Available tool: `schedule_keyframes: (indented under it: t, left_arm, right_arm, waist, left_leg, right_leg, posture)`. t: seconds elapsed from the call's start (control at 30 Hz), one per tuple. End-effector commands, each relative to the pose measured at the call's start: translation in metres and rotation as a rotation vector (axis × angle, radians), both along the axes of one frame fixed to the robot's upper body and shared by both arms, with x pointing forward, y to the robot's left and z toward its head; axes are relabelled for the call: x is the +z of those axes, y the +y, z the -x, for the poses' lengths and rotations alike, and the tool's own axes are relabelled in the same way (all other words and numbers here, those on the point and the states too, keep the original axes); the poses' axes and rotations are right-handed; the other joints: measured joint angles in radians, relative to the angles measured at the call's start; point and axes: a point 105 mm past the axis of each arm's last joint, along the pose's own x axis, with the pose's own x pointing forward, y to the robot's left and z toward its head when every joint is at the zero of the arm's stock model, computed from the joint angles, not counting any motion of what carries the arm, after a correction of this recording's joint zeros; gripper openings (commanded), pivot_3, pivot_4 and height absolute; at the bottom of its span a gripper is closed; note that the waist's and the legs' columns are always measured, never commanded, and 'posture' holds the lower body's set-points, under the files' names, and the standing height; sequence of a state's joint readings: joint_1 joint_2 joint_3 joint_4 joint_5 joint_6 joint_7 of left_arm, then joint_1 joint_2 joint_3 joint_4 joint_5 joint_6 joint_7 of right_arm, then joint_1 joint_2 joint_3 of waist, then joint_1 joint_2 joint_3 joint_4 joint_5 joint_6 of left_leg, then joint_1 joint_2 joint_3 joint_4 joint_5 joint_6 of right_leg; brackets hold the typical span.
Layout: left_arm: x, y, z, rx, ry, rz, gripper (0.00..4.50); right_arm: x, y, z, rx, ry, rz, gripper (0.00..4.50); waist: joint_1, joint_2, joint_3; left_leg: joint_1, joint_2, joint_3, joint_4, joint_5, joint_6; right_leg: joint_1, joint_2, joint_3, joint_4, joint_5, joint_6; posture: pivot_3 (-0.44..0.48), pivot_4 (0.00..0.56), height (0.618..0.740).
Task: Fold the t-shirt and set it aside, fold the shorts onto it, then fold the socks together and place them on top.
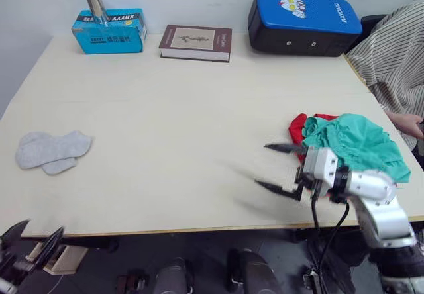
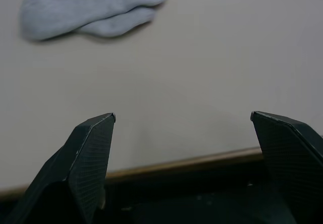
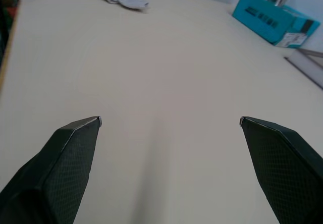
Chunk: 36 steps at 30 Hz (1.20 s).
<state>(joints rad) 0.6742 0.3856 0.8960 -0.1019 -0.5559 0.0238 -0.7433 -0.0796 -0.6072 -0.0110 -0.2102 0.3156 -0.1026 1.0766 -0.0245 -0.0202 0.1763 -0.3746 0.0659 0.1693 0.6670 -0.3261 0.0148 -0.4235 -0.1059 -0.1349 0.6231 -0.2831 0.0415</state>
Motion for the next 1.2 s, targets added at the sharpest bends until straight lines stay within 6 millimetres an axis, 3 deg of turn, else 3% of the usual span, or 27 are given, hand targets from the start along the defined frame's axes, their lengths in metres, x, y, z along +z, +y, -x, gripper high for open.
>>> schedule_keyframes:
  t: [0.03,0.13,0.17,0.3,0.43,0.57,0.67,0.8,1.03,1.2]
  left_arm:
    - [0.017,0.015,0.022,0.115,-0.050,-0.049,4.50]
    - [0.029,0.019,0.012,0.122,-0.093,-0.068,4.50]
    - [0.032,0.020,0.009,0.120,-0.105,-0.074,4.50]
    - [0.050,0.022,-0.027,0.054,-0.110,-0.123,4.50]
    - [0.071,0.007,-0.088,-0.141,-0.053,-0.217,4.50]
    - [0.068,-0.007,-0.128,-0.311,0.090,-0.231,4.50]
    - [0.063,0.001,-0.154,-0.323,0.224,-0.250,4.50]
    - [0.064,0.019,-0.175,-0.260,0.319,-0.268,4.50]
    - [0.049,0.005,-0.206,-0.356,0.369,-0.140,4.50]
    - [0.038,0.013,-0.215,-0.323,0.453,-0.119,3.30]
  right_arm:
    - [0.006,0.006,0.006,0.002,-0.037,-0.022,4.48]
    - [0.009,0.004,0.002,-0.020,-0.030,-0.042,4.48]
    - [0.010,0.004,0.001,-0.026,-0.031,-0.046,4.48]
    - [0.008,0.002,0.008,0.005,-0.034,-0.025,4.48]
    - [0.018,0.005,0.011,-0.004,-0.046,-0.062,4.48]
    - [0.024,0.010,0.011,-0.006,-0.047,-0.088,4.48]
    - [0.027,0.013,0.010,-0.008,-0.051,-0.089,4.48]
    - [0.030,0.011,0.006,-0.038,-0.064,-0.091,4.48]
    - [0.028,0.010,0.008,-0.054,-0.061,-0.084,4.48]
    - [0.031,0.006,0.008,-0.066,-0.067,-0.071,4.50]
  waist:
    - [-0.016,0.006,0.003]
    - [-0.024,0.012,0.007]
    - [-0.006,0.009,0.006]
    - [0.042,0.009,0.006]
    - [0.055,0.010,0.006]
    - [0.037,0.010,0.006]
    - [0.022,0.011,0.007]
    - [0.018,0.010,0.006]
    - [0.022,0.008,0.006]
    - [0.019,0.004,0.007]
  left_leg:
    - [0.000,-0.005,-0.016,-0.002,0.002,0.003]
    - [0.002,-0.021,-0.063,-0.002,0.007,0.006]
    - [0.004,-0.020,-0.057,-0.002,0.007,0.004]
    - [0.000,-0.020,-0.056,-0.001,0.007,0.002]
    - [0.000,-0.019,-0.054,-0.002,0.009,0.005]
    - [0.001,-0.019,-0.050,-0.002,0.009,0.005]
    - [0.003,-0.019,-0.045,-0.003,0.009,0.005]
    - [0.000,-0.017,-0.039,-0.006,0.012,-0.002]
    - [0.001,-0.016,-0.027,-0.007,0.013,-0.004]
    - [0.003,-0.016,-0.024,-0.005,0.013,-0.004]
  right_leg:
    - [0.012,-0.006,-0.015,-0.006,0.000,0.003]
    - [0.041,-0.022,-0.054,-0.014,-0.008,0.016]
    - [0.032,-0.022,-0.049,-0.009,-0.011,0.013]
    - [0.030,-0.023,-0.048,-0.004,-0.014,0.007]
    - [0.029,-0.022,-0.049,0.000,-0.016,0.004]
    - [0.028,-0.023,-0.047,0.002,-0.016,0.005]
    - [0.025,-0.021,-0.043,0.003,-0.015,0.005]
    - [0.016,-0.018,-0.036,0.006,-0.016,0.005]
    - [0.011,-0.010,-0.025,0.007,-0.015,0.006]
    - [0.010,-0.010,-0.022,0.011,-0.015,0.007]
  posture:
    - [0.000,0.150,0.740]
    - [0.000,0.150,0.740]
    - [0.000,0.150,0.740]
    - [0.000,0.150,0.740]
    - [0.000,0.150,0.740]
    - [0.000,0.150,0.740]
    - [0.000,0.150,0.740]
    - [0.000,0.150,0.740]
    - [0.000,0.150,0.740]
    - [0.000,0.150,0.740]
